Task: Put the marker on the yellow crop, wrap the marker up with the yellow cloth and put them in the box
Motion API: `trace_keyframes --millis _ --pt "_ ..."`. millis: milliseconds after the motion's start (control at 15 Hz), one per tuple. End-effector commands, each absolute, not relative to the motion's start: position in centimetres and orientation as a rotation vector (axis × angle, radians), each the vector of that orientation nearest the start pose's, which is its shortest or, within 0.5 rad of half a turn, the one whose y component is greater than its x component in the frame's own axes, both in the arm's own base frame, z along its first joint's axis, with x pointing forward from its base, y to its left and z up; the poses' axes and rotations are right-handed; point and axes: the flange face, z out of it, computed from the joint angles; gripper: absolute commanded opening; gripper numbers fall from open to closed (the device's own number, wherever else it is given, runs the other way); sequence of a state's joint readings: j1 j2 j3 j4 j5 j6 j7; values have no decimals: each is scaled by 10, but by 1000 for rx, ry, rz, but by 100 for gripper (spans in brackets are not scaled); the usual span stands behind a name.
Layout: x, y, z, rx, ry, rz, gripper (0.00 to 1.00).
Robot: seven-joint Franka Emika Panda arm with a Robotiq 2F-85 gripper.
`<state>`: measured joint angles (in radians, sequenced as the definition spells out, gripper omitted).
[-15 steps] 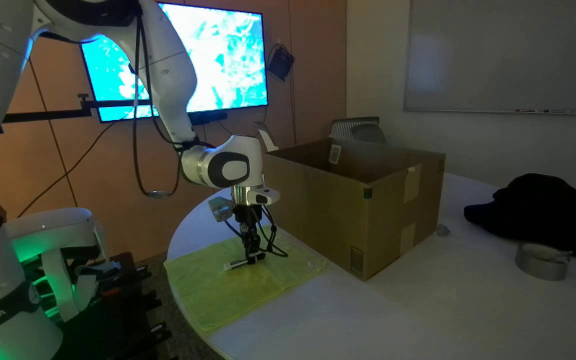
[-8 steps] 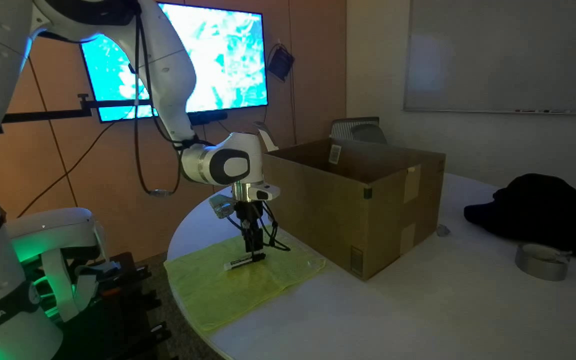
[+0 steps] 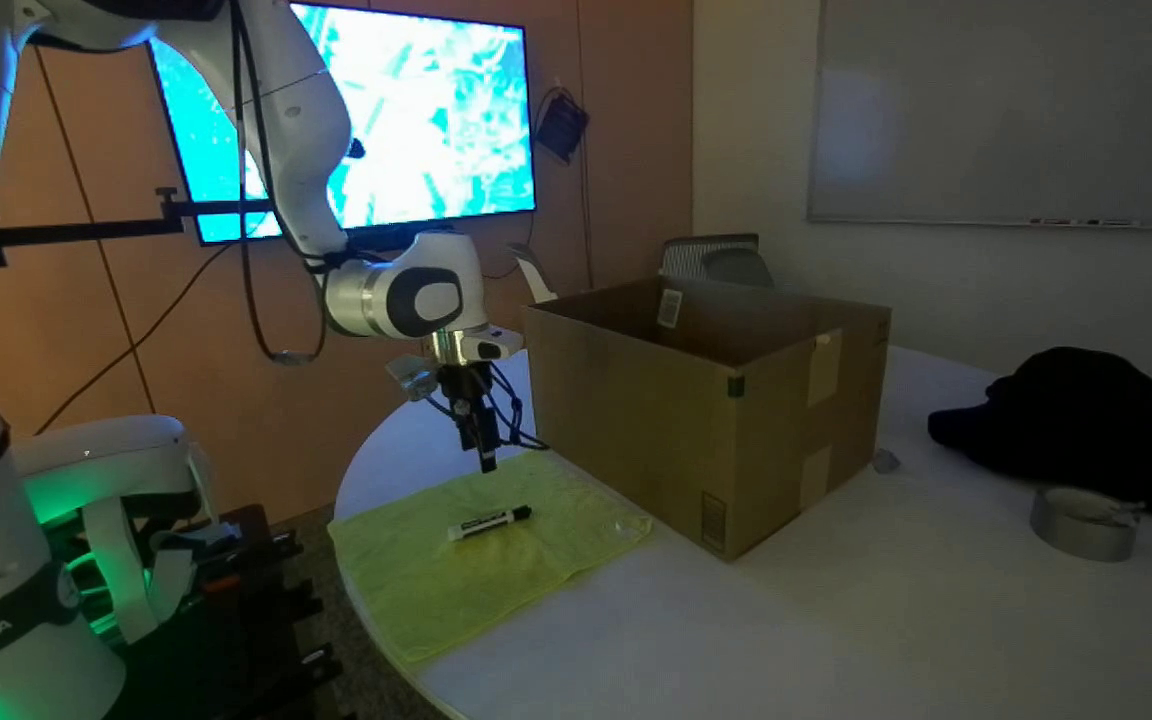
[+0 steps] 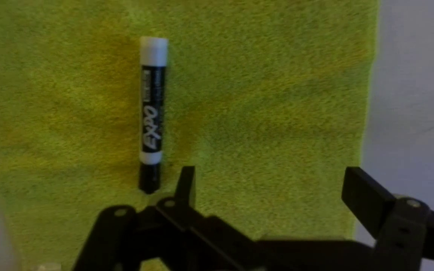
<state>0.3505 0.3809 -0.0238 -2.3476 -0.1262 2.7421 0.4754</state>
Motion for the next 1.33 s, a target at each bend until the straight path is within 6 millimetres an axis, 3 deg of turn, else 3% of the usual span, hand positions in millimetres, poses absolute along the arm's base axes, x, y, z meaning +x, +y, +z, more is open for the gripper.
trace_keyframes --millis 0,200,333,1000,1067,1133,1267 --pt "466 206 169 -3112 -53 -76 100" --pt "452 233 157 -3074 -134 -40 100" --pt "447 240 148 -3074 -168 -11 100" --pt "447 232 111 -3098 -166 75 100" --pt "447 232 109 -3098 -168 83 96" --pt "447 232 107 -3098 -171 91 74" --pt "447 232 104 -3099 -176 99 71"
